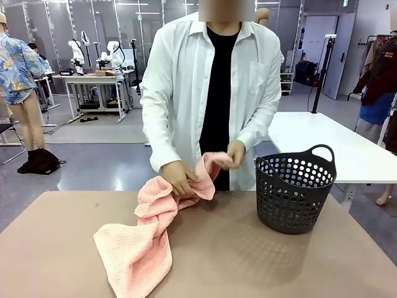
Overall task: Fold the towel.
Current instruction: Grab the top end of the 100 cm Hotel Towel extended by the human.
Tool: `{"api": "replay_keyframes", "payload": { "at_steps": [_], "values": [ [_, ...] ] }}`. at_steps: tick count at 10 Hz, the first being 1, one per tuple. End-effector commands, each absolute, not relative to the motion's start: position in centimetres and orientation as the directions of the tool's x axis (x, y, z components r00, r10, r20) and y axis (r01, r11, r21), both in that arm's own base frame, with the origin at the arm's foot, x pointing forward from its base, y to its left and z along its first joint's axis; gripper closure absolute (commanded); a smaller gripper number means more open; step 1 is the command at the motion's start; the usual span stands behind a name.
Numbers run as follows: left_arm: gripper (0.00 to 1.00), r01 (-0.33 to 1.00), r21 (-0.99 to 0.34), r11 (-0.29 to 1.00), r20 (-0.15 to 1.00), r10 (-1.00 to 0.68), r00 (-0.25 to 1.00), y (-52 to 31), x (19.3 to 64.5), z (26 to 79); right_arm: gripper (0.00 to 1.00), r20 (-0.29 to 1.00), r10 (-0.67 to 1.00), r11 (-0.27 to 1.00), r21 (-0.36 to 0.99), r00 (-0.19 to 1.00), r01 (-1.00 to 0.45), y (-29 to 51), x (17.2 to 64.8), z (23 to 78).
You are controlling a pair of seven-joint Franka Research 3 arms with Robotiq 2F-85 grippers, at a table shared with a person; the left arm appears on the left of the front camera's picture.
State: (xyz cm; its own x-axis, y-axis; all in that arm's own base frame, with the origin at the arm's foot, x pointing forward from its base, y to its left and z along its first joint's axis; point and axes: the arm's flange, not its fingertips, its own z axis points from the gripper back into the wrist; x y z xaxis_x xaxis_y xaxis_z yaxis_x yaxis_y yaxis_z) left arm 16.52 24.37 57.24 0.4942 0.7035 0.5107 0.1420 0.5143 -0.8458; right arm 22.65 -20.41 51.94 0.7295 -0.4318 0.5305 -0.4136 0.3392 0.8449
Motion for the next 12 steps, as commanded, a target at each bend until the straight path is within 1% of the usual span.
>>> {"api": "replay_keyframes", "payload": {
  "at_steps": [1, 12],
  "values": [
    [0.0, 0.155, -0.843, 0.515, 0.518, 0.699, 0.494, 24.33, 16.75, 57.33, 0.0, 0.549, -0.429, 0.344, 0.834, 0.717, -0.432, -20.6, 22.79, 52.11],
    [0.0, 0.155, -0.843, 0.515, 0.518, 0.699, 0.494, 24.33, 16.75, 57.33, 0.0, 0.549, -0.429, 0.344, 0.834, 0.717, -0.432, -20.6, 22.79, 52.11]
  ]
}}
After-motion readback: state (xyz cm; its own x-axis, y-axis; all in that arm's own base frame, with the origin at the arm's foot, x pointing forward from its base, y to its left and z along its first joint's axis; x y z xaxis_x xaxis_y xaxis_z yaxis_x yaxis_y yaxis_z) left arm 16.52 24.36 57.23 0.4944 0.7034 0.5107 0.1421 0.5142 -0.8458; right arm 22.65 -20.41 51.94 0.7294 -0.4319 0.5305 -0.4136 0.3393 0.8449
